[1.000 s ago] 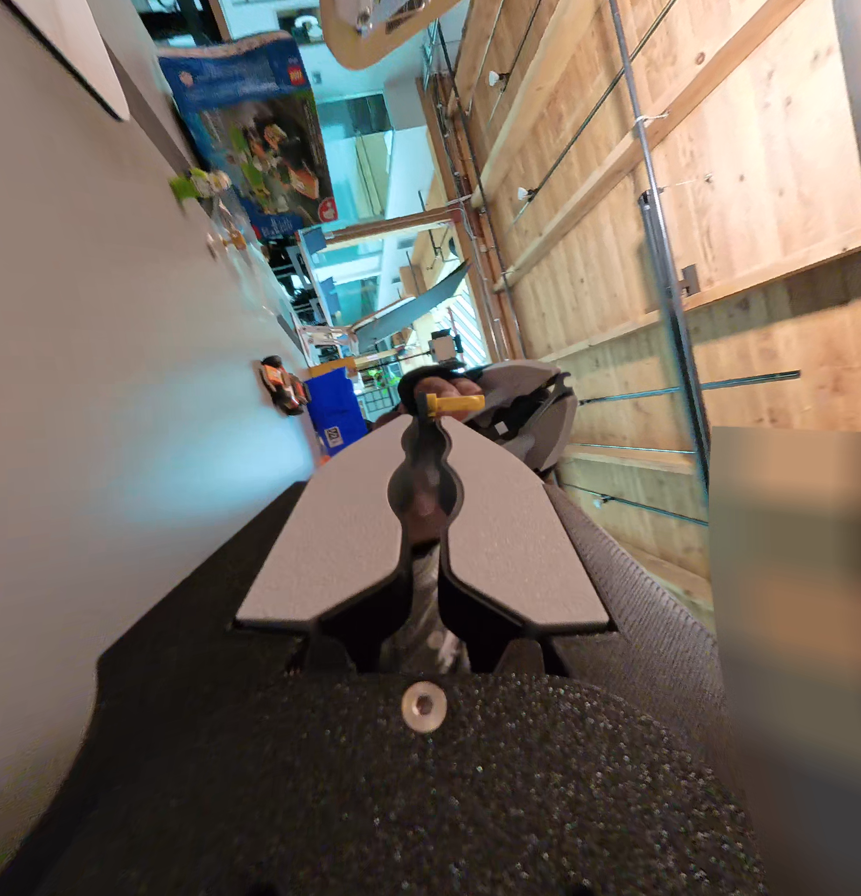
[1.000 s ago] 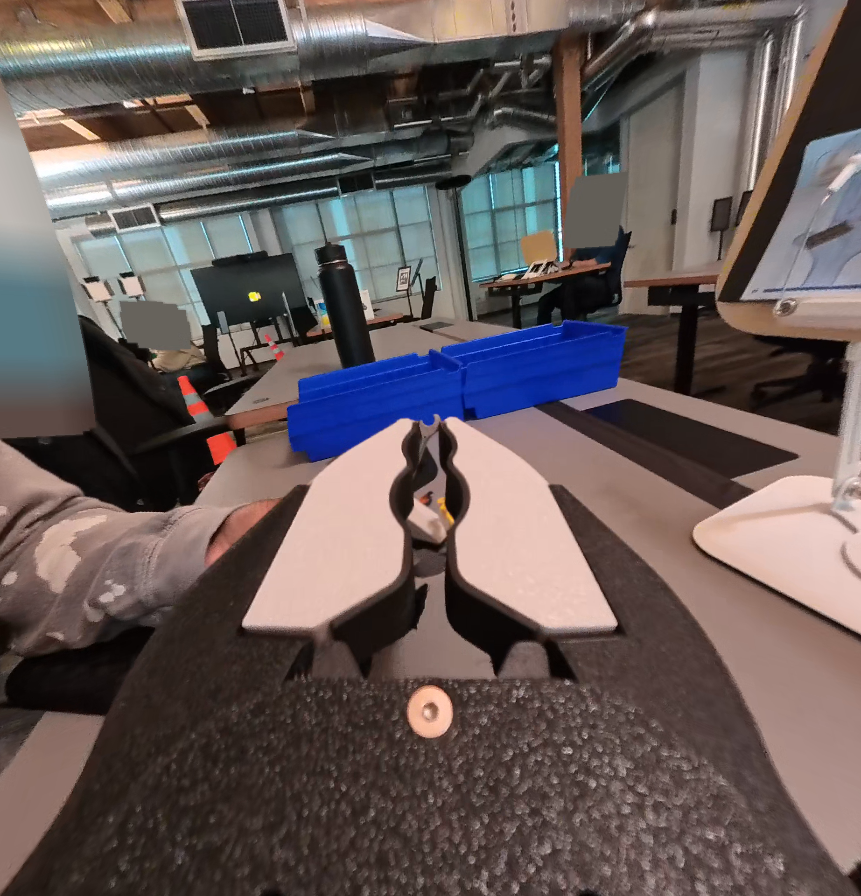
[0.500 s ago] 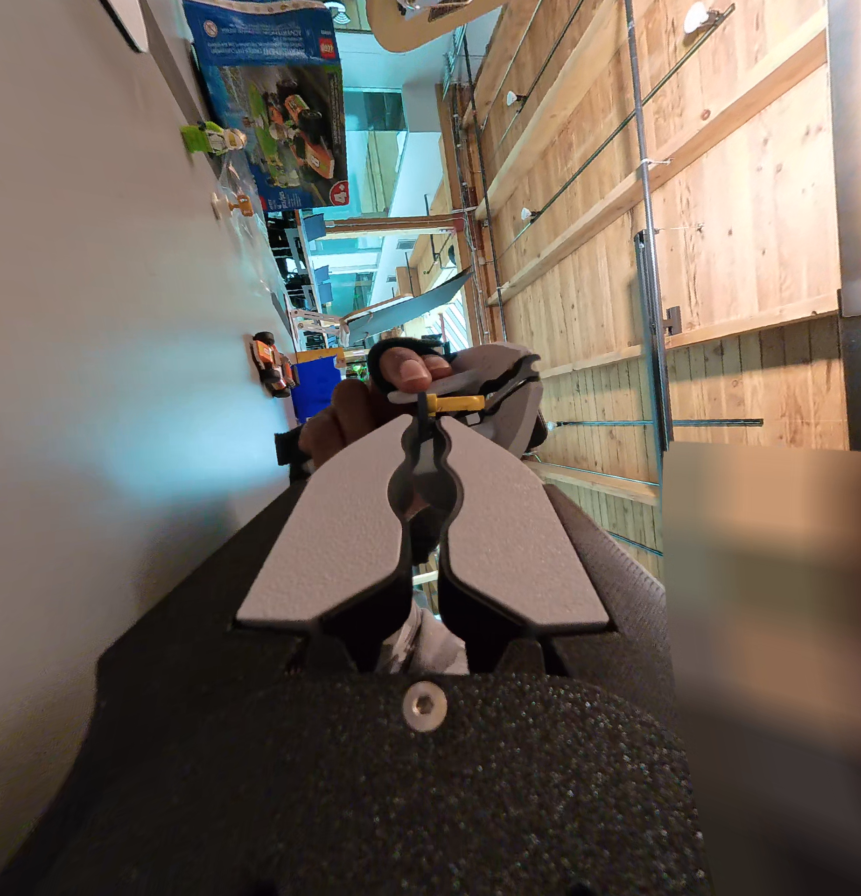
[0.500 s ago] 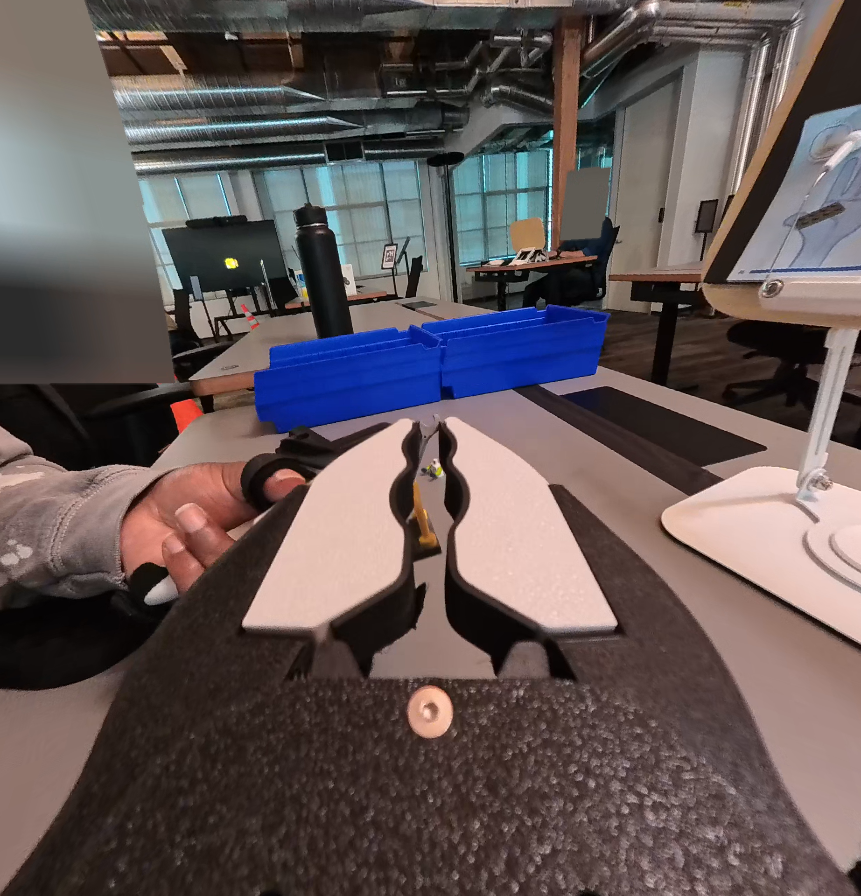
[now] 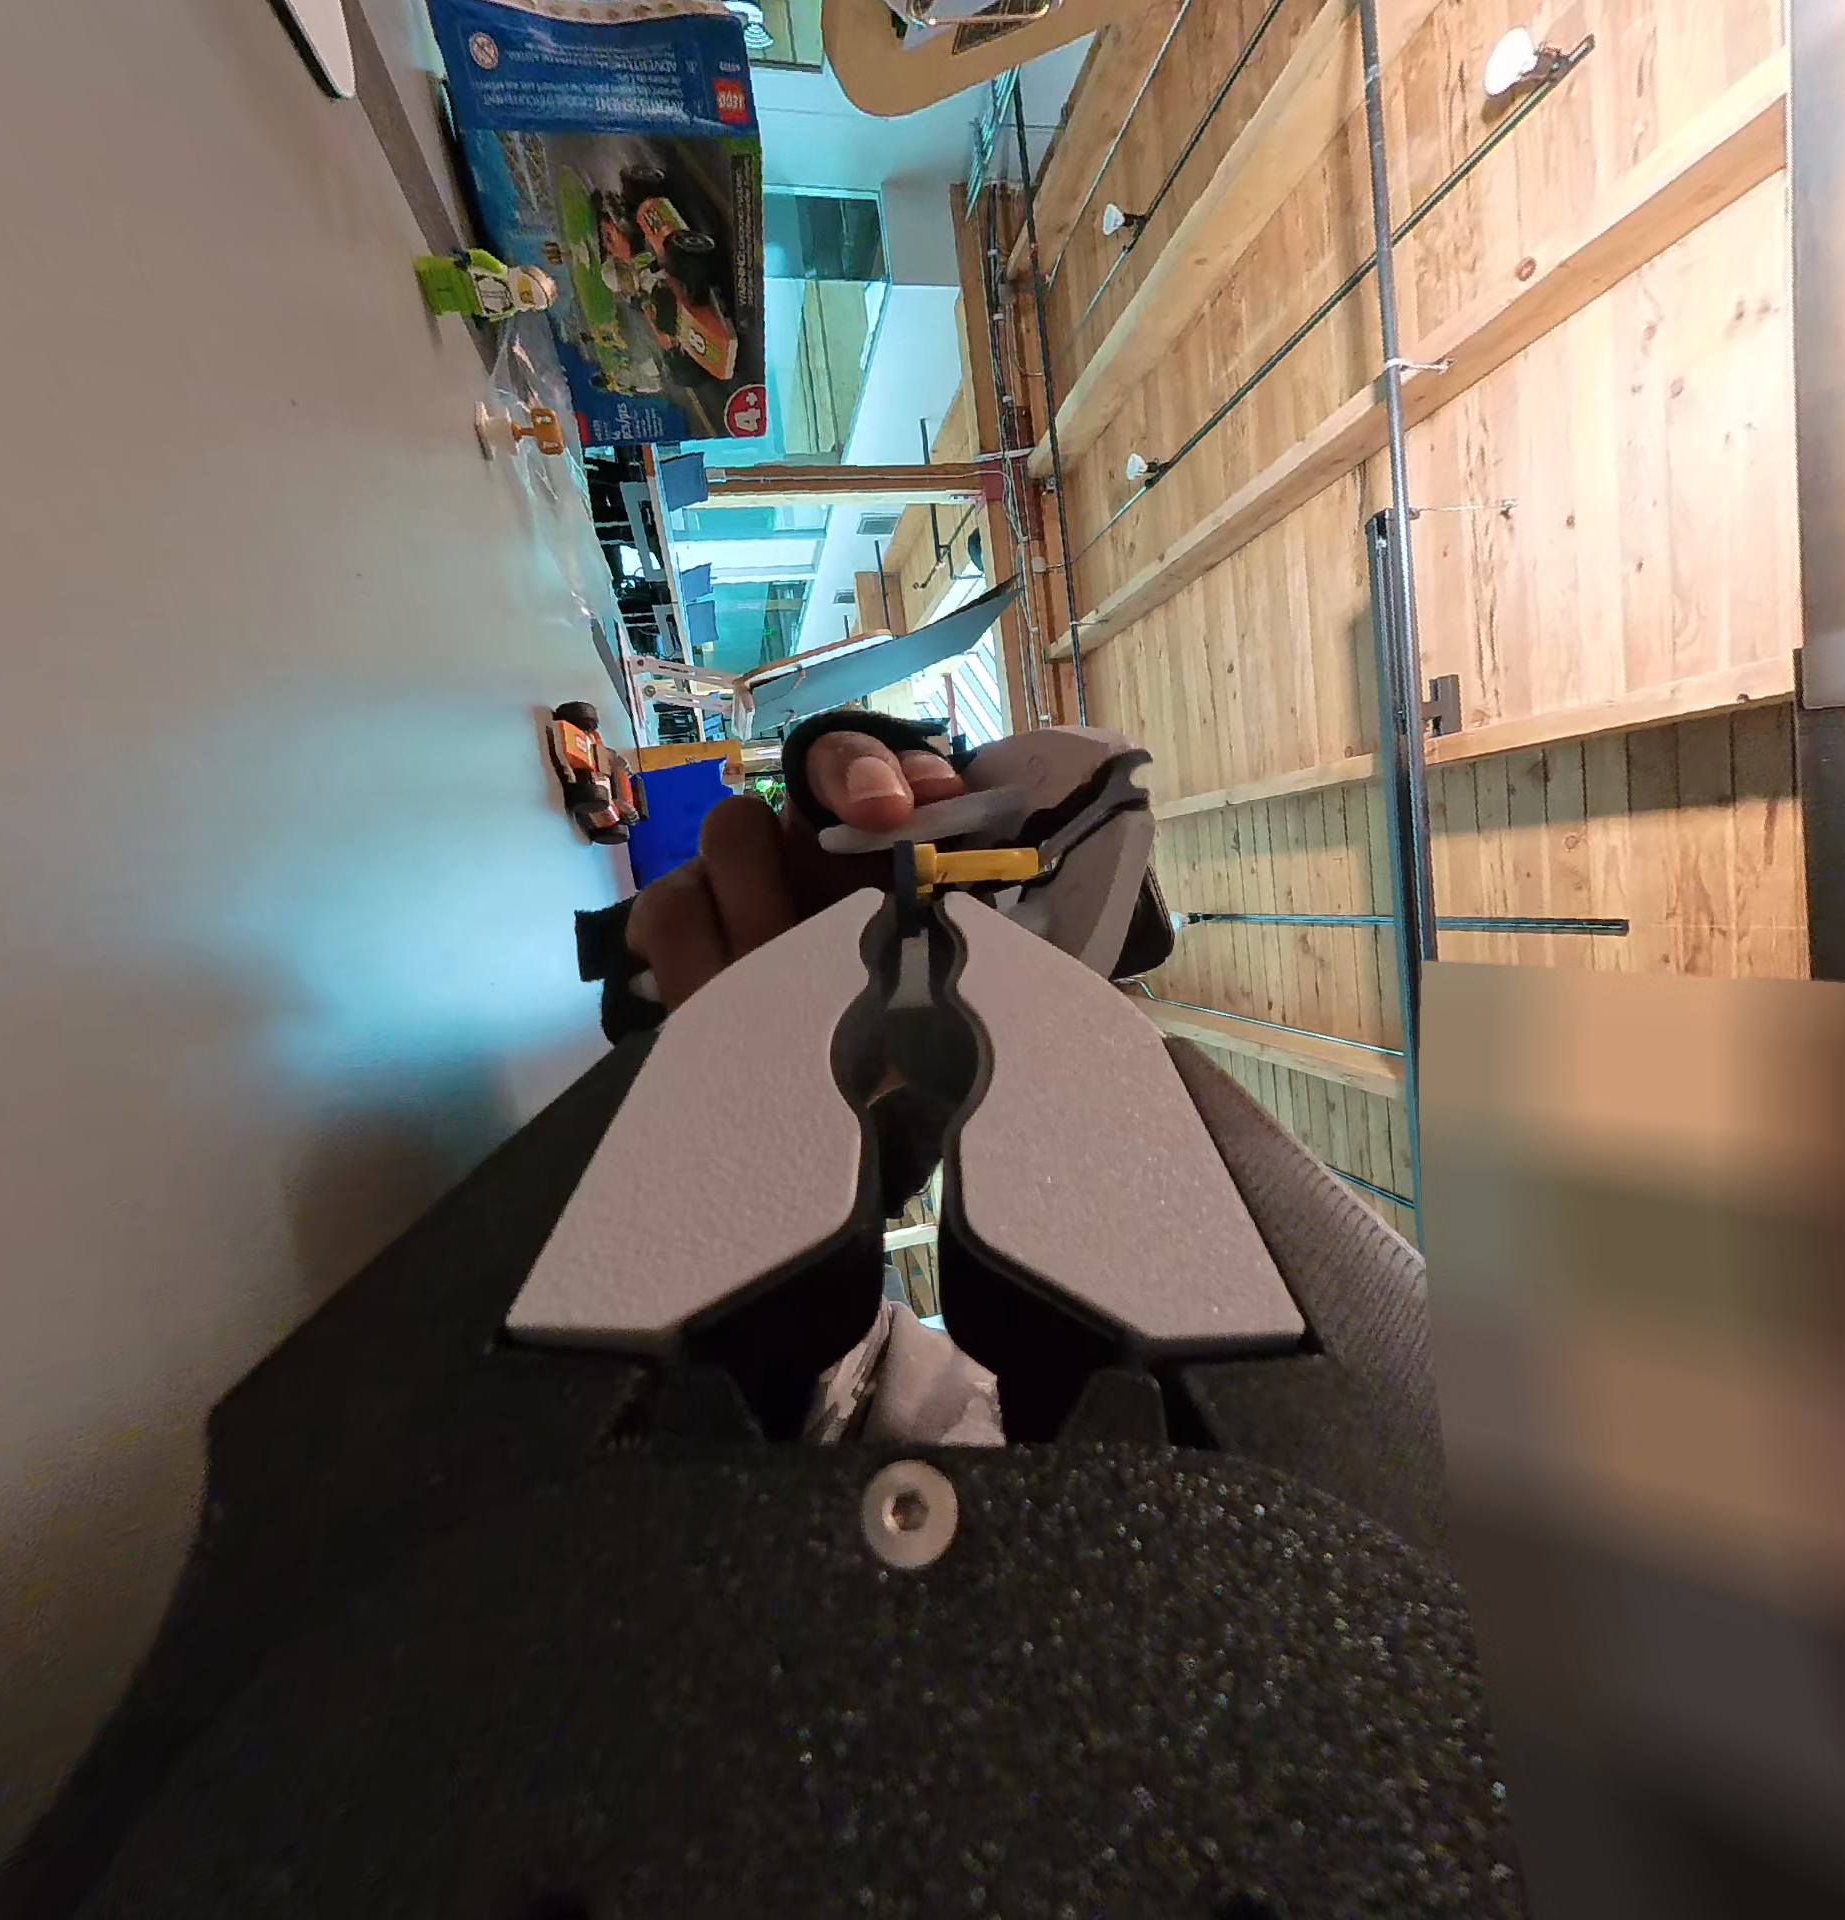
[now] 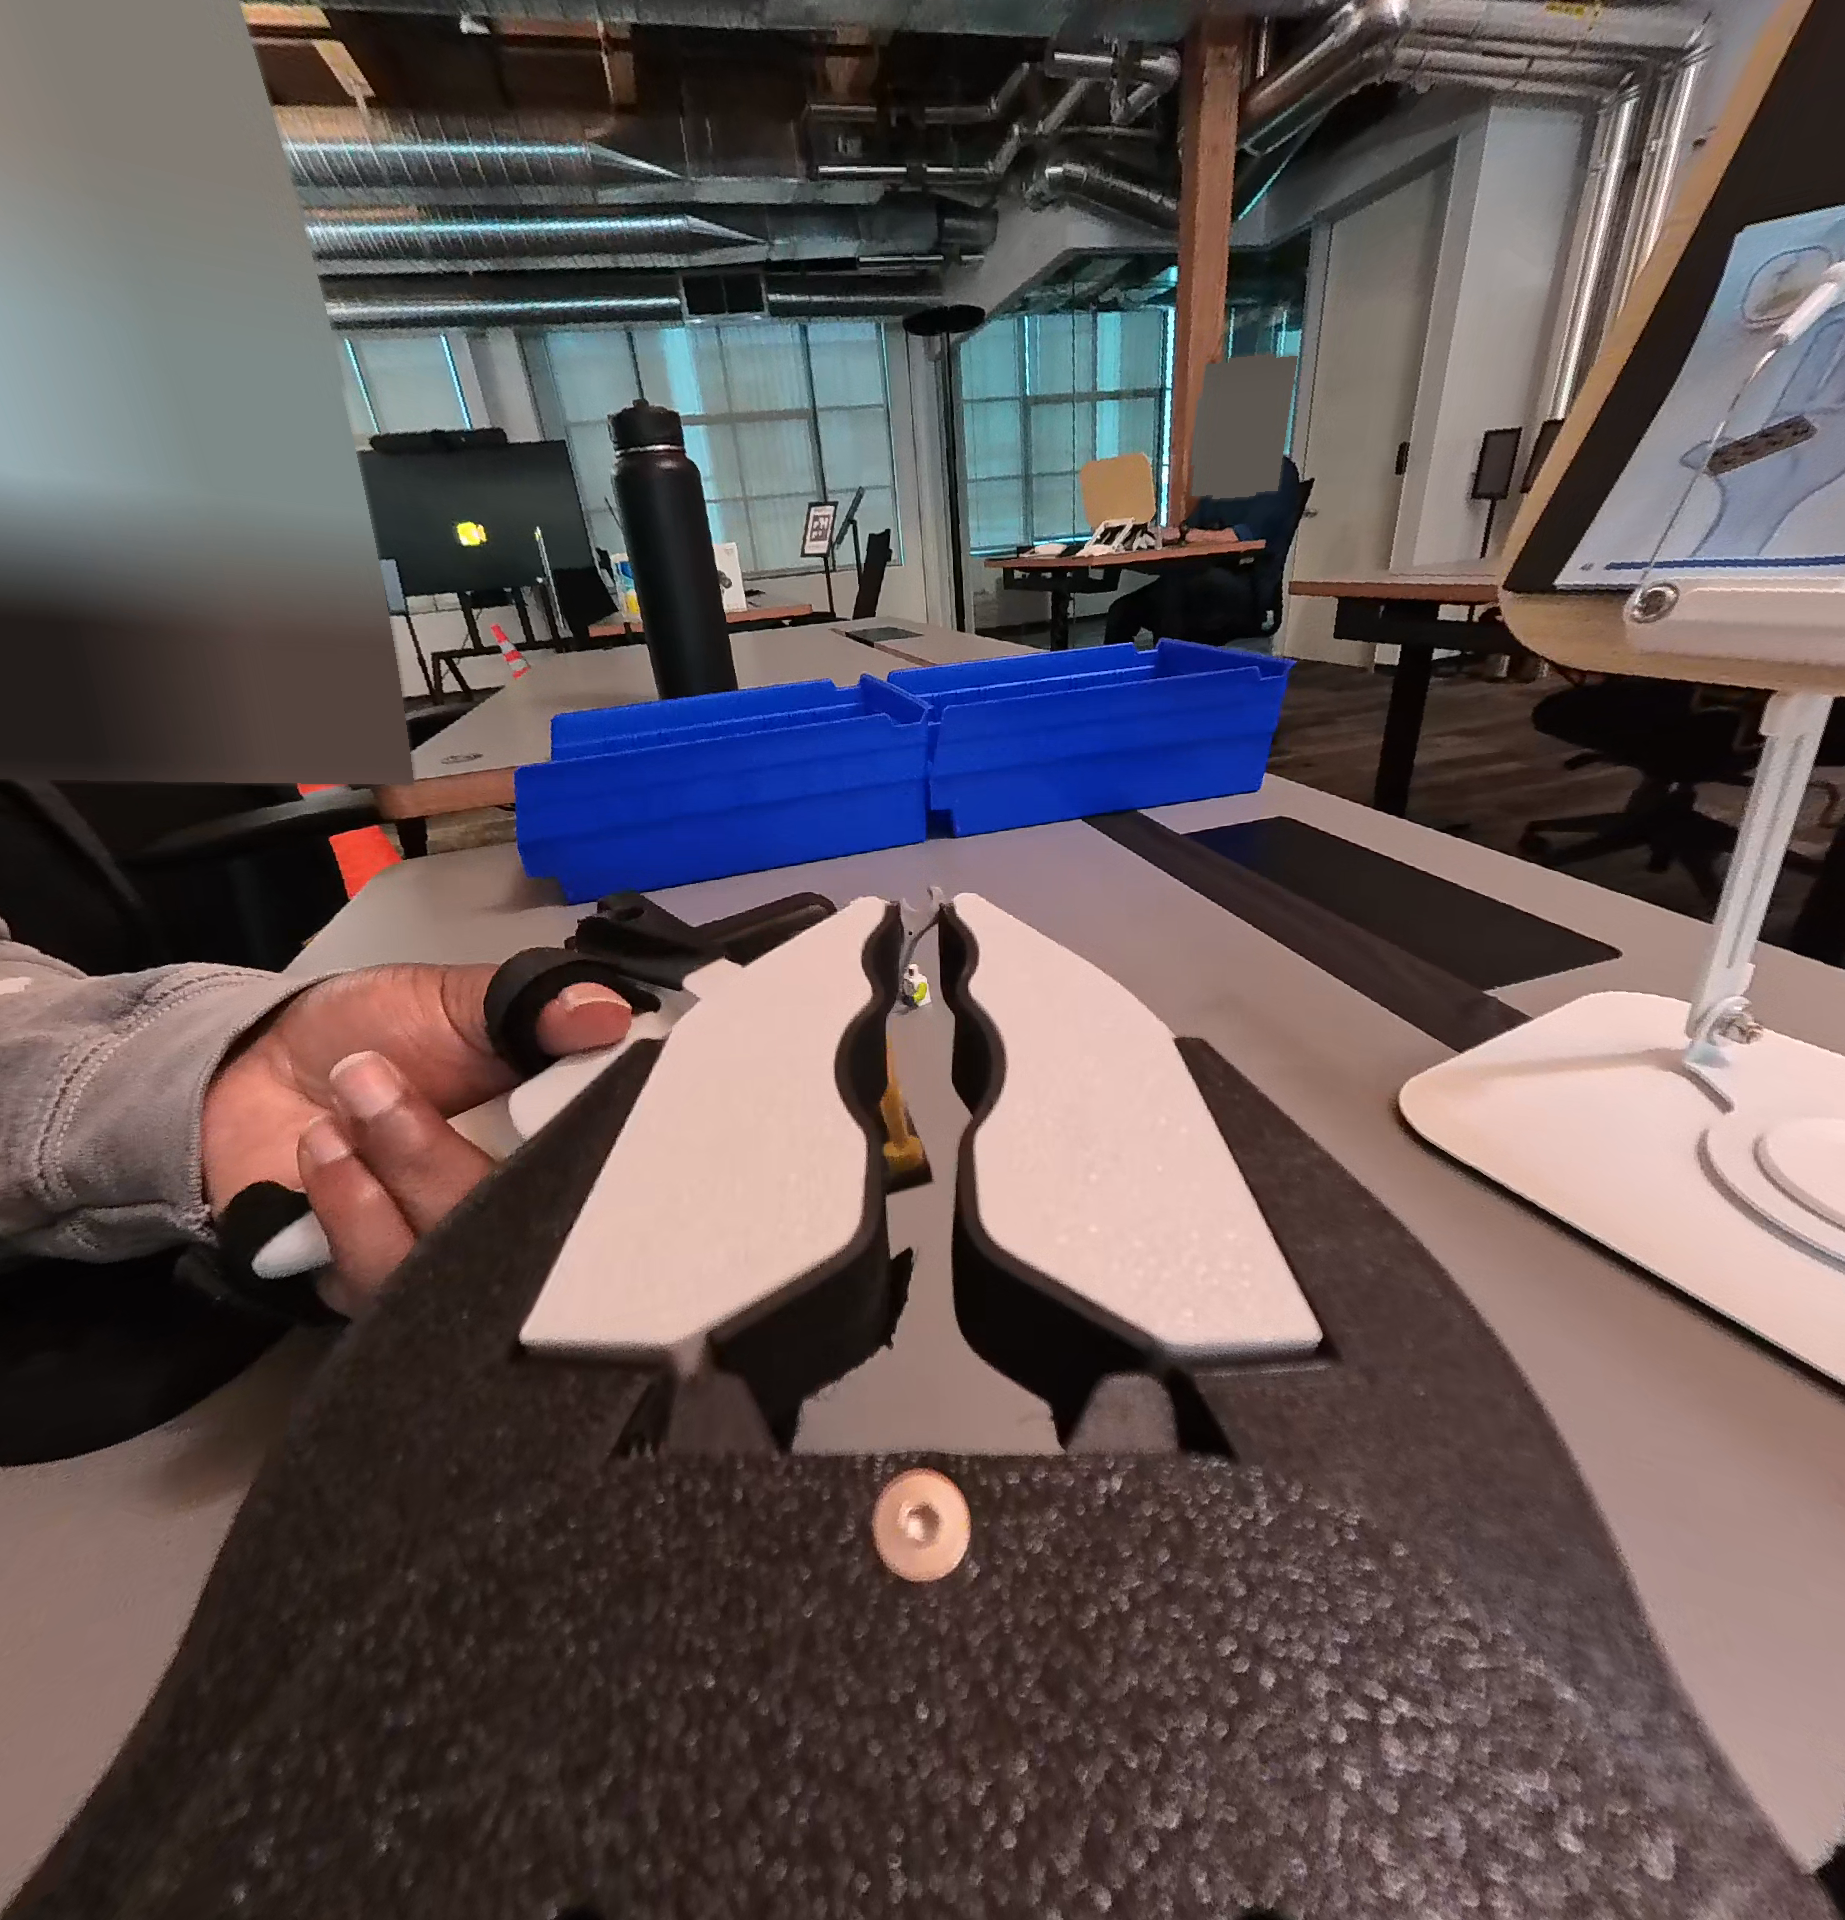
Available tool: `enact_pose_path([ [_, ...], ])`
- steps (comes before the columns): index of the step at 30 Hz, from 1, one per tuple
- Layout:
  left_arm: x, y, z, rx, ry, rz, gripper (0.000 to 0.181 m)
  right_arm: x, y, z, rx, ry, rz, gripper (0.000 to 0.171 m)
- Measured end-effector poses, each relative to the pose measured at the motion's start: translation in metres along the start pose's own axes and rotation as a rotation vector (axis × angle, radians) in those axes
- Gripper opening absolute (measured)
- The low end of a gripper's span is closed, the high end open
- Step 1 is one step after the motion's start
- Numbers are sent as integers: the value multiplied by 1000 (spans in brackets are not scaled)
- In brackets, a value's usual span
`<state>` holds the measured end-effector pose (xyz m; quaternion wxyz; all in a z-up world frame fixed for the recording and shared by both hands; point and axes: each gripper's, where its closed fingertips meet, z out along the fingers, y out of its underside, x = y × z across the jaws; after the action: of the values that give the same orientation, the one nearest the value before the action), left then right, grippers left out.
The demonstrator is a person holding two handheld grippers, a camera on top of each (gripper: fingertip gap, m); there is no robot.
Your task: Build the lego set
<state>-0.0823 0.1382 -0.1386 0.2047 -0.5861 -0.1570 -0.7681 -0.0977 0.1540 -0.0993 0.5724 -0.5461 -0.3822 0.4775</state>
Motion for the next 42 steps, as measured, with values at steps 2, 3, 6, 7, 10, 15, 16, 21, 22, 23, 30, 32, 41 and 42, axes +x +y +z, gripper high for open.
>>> enact_pose_path([
  [2,0,0,0,0,3,-4,5,0,0,0,2,-1,-3,7],
  [3,1,0,0,-1,4,-5,5,0,0,0,1,-2,-6,7],
  [6,3,0,0,3,15,-12,5,0,1,-1,-2,5,-22,0],
  [7,4,-1,-1,4,16,-6,5,-1,1,-1,-4,-5,-23,0],
  [10,2,-5,-3,18,2,13,5,-4,0,-1,-13,-5,-45,0],
  [15,-3,-7,-4,23,-19,25,5,4,-5,-5,-4,17,-31,0],
  [16,-3,-8,-5,25,-25,34,5,7,-6,-6,-9,26,-27,0],
  [21,-5,-14,-8,46,-52,86,5,22,4,-7,-93,84,-10,1],
  [22,-5,-15,-8,51,-60,99,5,27,9,-5,-130,98,-3,2],
  [23,-5,-17,-9,58,-69,117,5,32,15,-2,-182,114,-3,3],
  [30,-9,-41,-23,140,-139,212,4,87,59,33,-542,159,-69,8],
  [32,-11,-51,-29,174,-167,244,5,108,74,48,-662,165,-83,10],
  [41,-18,-77,-47,250,-224,283,5,151,130,110,-1135,124,-99,17],
  [42,-18,-77,-47,251,-224,284,5,153,136,111,-1185,125,-100,17],
])
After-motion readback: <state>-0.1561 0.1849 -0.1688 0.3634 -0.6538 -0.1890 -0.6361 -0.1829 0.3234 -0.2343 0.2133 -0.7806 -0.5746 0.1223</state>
